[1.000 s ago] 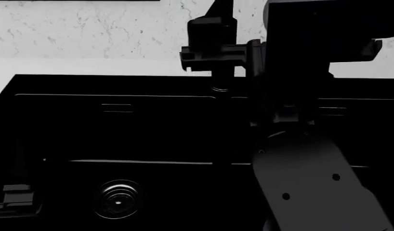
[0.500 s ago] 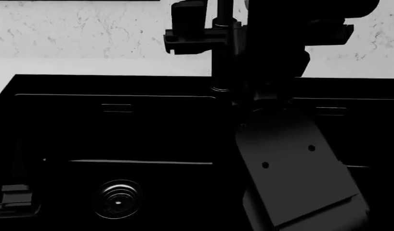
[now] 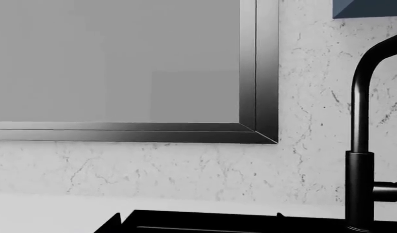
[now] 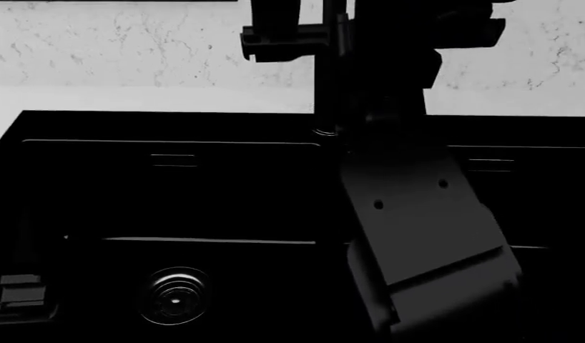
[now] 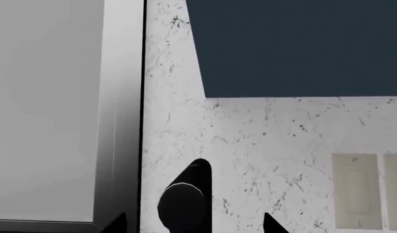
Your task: Turn the sink spout to the right.
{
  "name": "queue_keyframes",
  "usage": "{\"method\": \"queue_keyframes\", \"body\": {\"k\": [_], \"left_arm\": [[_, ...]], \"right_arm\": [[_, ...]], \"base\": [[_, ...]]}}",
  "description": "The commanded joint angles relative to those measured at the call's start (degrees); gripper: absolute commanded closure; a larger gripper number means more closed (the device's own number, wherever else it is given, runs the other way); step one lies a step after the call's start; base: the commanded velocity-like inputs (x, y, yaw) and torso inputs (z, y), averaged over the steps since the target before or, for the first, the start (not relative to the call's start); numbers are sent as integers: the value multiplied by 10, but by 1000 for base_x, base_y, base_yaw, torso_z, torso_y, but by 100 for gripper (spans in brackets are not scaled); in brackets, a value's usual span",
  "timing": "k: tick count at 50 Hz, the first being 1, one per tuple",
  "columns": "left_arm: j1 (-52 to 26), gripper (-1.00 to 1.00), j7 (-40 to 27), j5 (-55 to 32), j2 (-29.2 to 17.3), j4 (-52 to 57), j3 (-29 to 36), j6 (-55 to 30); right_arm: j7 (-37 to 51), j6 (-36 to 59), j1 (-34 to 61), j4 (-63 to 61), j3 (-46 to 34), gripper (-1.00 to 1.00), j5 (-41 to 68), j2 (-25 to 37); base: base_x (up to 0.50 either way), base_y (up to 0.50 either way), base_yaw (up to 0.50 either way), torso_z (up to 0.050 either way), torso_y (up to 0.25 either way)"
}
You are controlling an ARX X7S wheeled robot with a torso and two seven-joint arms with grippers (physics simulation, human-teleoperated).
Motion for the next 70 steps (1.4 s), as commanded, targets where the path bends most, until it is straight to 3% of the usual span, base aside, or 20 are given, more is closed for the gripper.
{"method": "queue_keyframes", "body": {"k": [1,70], "left_arm": [[0,-100,-2,-2,-2,1,1,-1],[2,-100,-10,-10,-12,2,7,9]], "right_arm": [[-9,-32,14,51,-7,-100,-3,-2],[-21,-160,78,234,-33,-100,-15,2]], "base": [[0,0,0,0,0],[0,0,0,0,0]]}}
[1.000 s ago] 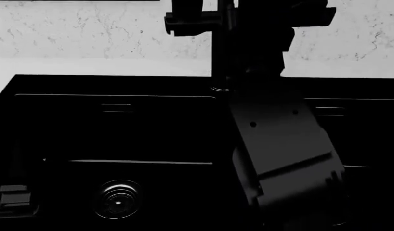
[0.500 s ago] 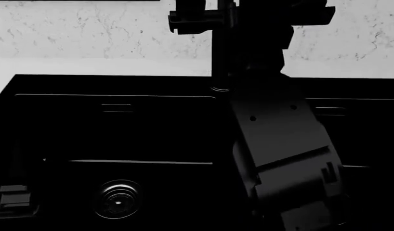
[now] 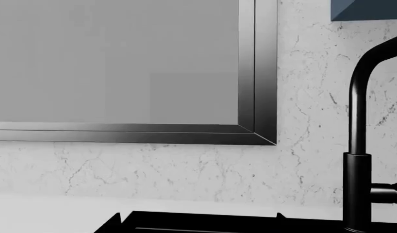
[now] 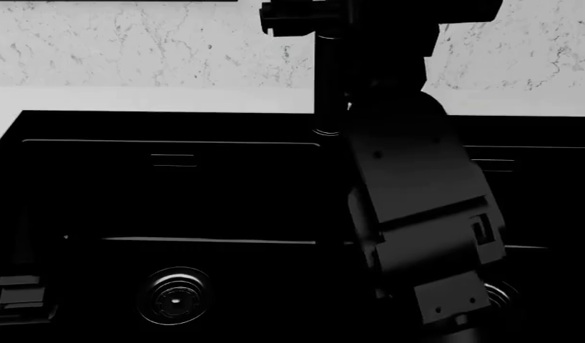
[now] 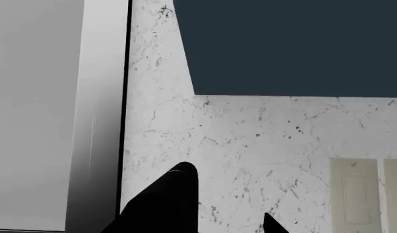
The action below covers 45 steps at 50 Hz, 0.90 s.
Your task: Turn the sink spout to the right.
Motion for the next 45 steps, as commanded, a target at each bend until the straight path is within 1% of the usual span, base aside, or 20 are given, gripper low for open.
{"method": "queue_keyframes", "body": {"k": [1,21,45], "left_arm": [[0,-100,-2,-1,-2,2,1,-1],[-1,-100,-3,-3,-4,-3,4,4],[-2,-100,-8,-7,-8,0,6,-1]], "right_arm": [[5,-6,7,8,-2,-100,-3,8],[33,42,-4,-57,-3,-100,-1,39],[49,51,-3,-69,-2,-100,-5,59]], "base": [[0,0,0,0,0],[0,0,0,0,0],[0,0,0,0,0]]}}
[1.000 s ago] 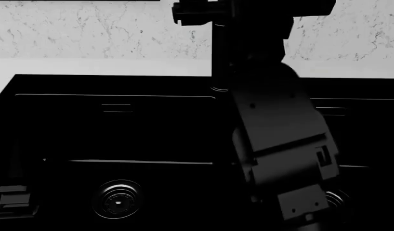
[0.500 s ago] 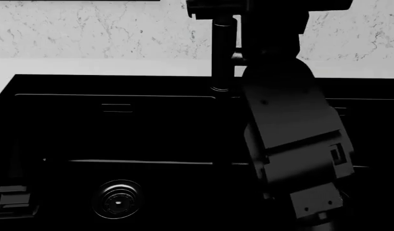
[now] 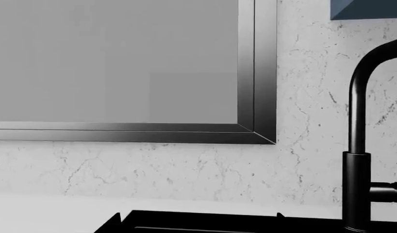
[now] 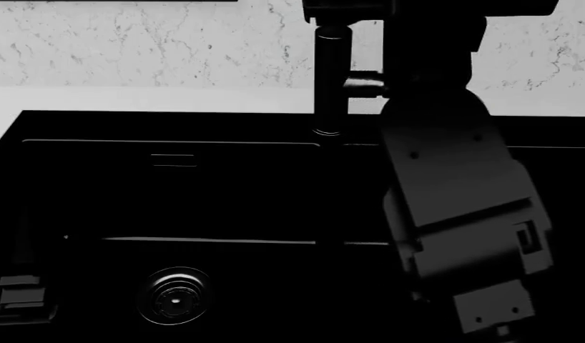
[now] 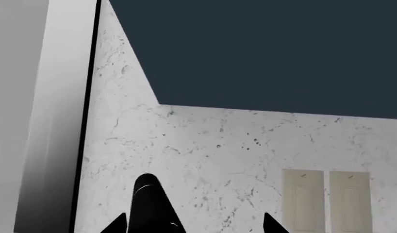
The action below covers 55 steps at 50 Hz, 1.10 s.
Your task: Turn the sink spout to the right.
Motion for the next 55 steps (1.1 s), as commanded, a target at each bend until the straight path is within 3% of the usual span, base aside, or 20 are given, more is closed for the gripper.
{"method": "queue_keyframes", "body": {"k": [1,55], "left_arm": [[0,-100,-3,-1,-2,0,1,0],[0,-100,-11,-4,-7,-2,6,6]], "right_arm": [[9,9,0,-9,1,-100,-3,11],[35,-3,0,12,9,-100,-18,45]], "base": [[0,0,0,0,0],[0,0,0,0,0]]}}
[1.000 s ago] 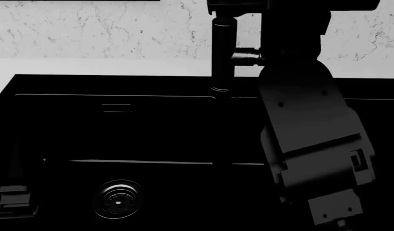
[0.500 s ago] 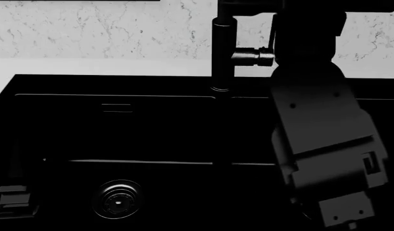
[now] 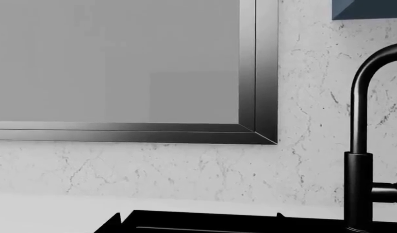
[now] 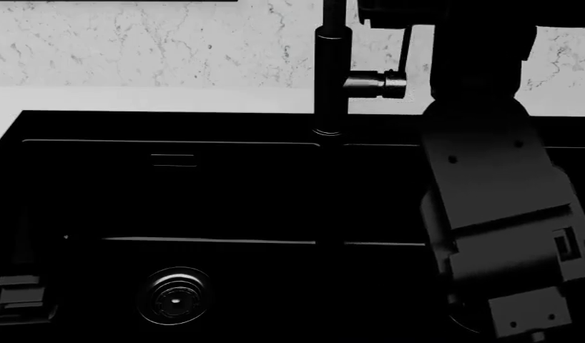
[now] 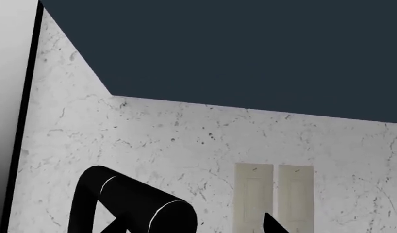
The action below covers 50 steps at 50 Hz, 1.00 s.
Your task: Turn the sink spout to the right.
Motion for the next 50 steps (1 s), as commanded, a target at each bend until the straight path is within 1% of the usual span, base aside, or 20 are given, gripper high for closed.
{"method": "queue_keyframes", "body": {"k": [1,8,21,50], "left_arm": [[0,-100,-2,-1,-1,0,1,2],[1,-100,-4,-2,-2,4,1,0],[-1,-100,-6,-3,-3,0,3,-1],[-3,-100,-13,-5,-6,0,4,-4]], "right_arm": [[5,-3,7,6,1,-100,-5,5],[8,-3,14,5,1,-100,-9,10],[5,-23,-6,22,3,-100,-9,18],[-5,-39,32,64,-9,-100,-28,28]], "base": [[0,0,0,0,0],[0,0,0,0,0],[0,0,0,0,0],[0,0,0,0,0]]}}
